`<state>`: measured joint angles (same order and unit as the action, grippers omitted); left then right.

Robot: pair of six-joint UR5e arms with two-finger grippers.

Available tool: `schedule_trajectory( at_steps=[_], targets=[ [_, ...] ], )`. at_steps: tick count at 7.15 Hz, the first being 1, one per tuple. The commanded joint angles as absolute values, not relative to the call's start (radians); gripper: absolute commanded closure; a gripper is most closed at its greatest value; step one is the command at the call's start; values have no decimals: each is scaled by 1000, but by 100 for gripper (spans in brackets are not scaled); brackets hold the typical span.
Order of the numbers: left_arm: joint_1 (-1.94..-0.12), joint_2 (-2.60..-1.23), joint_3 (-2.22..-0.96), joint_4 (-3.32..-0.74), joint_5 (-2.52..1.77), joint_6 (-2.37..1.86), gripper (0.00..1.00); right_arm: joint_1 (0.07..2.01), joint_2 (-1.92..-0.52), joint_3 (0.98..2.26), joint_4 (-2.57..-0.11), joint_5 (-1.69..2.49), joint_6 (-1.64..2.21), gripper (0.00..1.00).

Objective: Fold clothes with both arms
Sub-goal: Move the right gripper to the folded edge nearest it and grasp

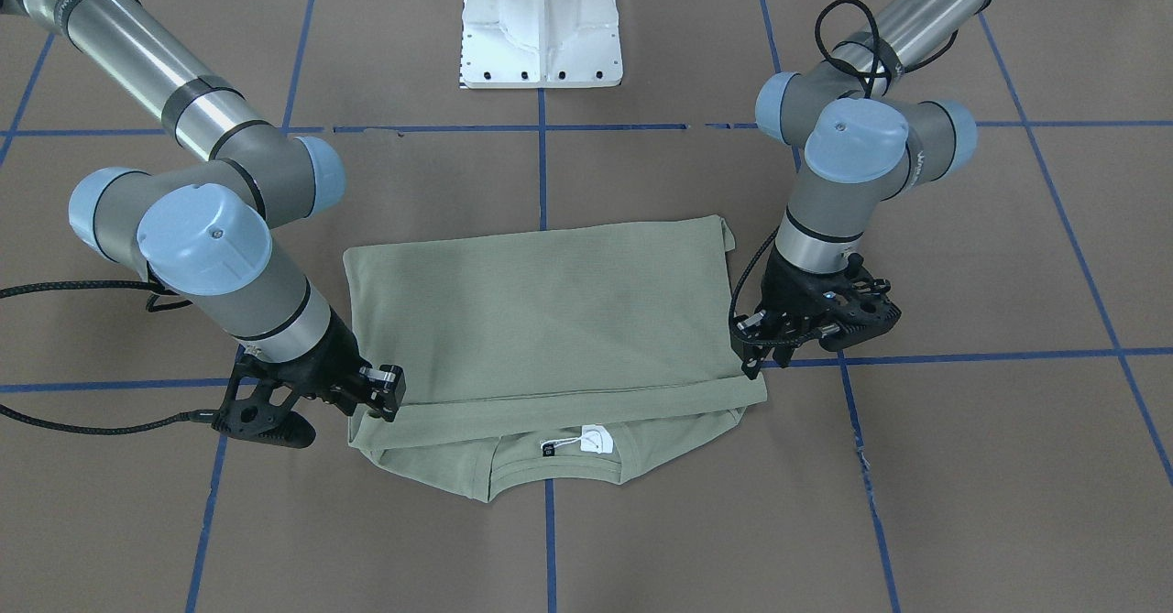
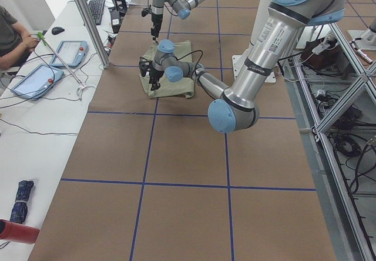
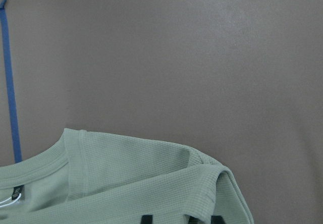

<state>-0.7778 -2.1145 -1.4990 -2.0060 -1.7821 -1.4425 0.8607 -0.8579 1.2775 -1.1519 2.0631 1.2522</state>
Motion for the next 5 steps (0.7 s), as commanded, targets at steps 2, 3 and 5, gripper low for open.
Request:
schedule_trajectory(
  at_steps=[2, 3, 5],
  targets=[
    [-778, -2100, -1552, -2006, -1781, -1393, 0, 854, -906, 1352, -1150, 2065, 1262, 0],
    [-773, -2097, -1558, -2005, -1755, -1394, 0, 830, -973, 1479, -1161, 2066, 1276, 0],
    [-773, -2097, -1571, -2005, -1744, -1394, 0, 772, -1134, 1636, -1164, 2062, 1314, 0]
  ],
)
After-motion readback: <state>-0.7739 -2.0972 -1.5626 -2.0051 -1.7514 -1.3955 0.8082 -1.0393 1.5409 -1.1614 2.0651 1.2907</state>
